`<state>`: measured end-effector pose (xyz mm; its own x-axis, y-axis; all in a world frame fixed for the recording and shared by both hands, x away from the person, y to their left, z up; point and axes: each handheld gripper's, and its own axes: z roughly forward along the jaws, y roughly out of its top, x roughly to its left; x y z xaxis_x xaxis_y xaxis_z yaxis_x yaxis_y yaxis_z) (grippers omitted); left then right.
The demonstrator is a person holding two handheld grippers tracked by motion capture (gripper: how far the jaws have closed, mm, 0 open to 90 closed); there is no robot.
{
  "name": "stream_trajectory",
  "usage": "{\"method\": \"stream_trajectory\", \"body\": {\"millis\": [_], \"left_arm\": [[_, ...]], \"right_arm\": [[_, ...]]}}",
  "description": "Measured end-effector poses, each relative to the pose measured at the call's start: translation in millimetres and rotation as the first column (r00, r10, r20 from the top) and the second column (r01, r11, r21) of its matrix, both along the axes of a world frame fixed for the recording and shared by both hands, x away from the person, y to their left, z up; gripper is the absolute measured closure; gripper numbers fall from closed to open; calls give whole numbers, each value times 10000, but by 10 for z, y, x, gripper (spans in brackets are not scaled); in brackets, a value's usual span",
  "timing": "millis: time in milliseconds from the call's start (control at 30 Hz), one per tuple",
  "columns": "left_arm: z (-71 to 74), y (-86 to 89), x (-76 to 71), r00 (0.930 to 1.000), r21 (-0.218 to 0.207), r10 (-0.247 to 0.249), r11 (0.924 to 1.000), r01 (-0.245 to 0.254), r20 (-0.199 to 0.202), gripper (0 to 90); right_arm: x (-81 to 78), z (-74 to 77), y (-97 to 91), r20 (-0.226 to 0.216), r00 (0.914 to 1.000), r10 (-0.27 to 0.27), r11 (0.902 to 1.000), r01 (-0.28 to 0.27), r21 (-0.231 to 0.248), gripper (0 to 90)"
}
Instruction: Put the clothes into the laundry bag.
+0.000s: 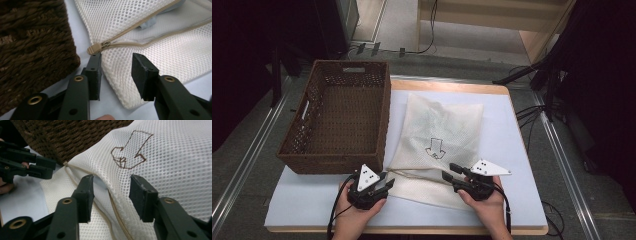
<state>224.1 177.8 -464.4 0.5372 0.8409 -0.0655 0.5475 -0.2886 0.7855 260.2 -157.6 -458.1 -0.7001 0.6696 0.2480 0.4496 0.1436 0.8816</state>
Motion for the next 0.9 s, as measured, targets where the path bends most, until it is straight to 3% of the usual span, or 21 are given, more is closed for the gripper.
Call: {"method": "stream_trajectory", "body": {"millis": [167,267,367,500,667,800,900], "left_arm": [[-11,65,20,9993,-239,-4,9997,-4,-363,530],[-17,82,18,9989,-360,60,9993,-77,-456,516],[-21,84,20,9988,-408,47,9991,-67,-479,510],[-37,54,21,9987,-318,-46,9995,30,-512,509],[-48,-4,25,9978,-330,-189,9993,168,-643,492],[-42,5,41,9970,-665,-134,9977,83,-766,464],[-25,37,45,9974,-777,-79,9970,23,-716,465]], "right_arm": [[-22,35,-34,355,9986,-400,9992,400,7,507],[-12,70,-8,248,9991,-345,9992,340,224,563],[-41,109,62,404,9990,-167,9998,164,100,689],[-41,151,156,288,9992,-293,9994,298,-177,872],[-46,164,312,367,9989,-298,9986,313,-415,880],[-62,150,431,301,9995,-63,9987,78,-508,854],[-76,121,548,237,9993,272,9954,-249,-930,809]]}}
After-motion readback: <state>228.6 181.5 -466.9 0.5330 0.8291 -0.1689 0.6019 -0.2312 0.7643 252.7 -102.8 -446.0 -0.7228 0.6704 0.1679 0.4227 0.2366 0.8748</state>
